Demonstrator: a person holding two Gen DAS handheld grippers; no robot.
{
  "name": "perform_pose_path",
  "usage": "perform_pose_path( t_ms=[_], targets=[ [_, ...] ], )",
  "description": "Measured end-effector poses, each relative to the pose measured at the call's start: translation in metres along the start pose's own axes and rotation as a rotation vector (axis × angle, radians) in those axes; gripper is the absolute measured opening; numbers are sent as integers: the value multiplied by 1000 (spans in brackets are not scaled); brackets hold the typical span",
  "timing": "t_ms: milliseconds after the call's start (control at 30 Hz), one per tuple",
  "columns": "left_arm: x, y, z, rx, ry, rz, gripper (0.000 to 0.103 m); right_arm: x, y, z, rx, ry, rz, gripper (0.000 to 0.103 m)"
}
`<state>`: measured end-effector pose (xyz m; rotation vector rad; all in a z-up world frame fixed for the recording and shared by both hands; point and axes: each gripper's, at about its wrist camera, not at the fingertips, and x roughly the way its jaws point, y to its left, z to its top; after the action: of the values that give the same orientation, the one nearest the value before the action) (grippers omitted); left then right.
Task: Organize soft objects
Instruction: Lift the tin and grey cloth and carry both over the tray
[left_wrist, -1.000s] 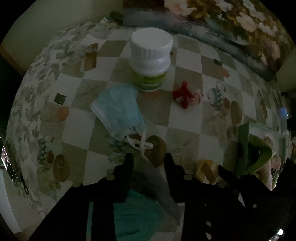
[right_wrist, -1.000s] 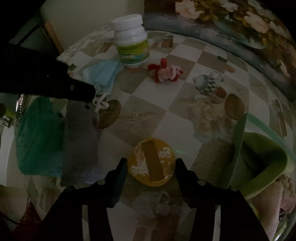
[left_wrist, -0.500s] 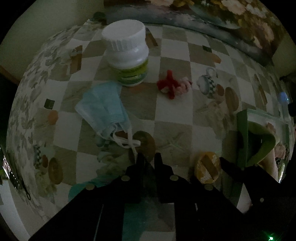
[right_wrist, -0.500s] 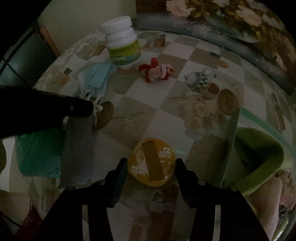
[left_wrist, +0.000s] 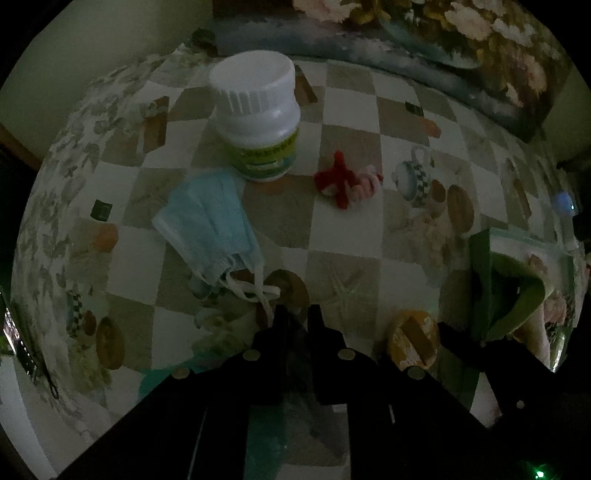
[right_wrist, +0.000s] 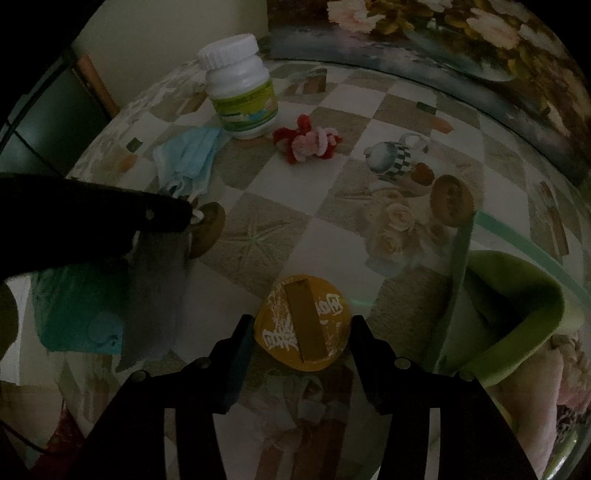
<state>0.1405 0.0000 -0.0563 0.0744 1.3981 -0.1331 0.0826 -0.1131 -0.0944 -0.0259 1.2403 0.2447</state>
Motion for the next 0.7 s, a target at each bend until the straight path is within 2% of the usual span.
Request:
perform_pose_path(
  t_ms=[400,700],
  targets=[
    [-38,7,4,-32,-107,-31,10,-25,-8,2,32,-58,11,54],
    [-79,9,6,-54,-225,-39,10,-63,-14,9,72,-154,8,54]
  ],
)
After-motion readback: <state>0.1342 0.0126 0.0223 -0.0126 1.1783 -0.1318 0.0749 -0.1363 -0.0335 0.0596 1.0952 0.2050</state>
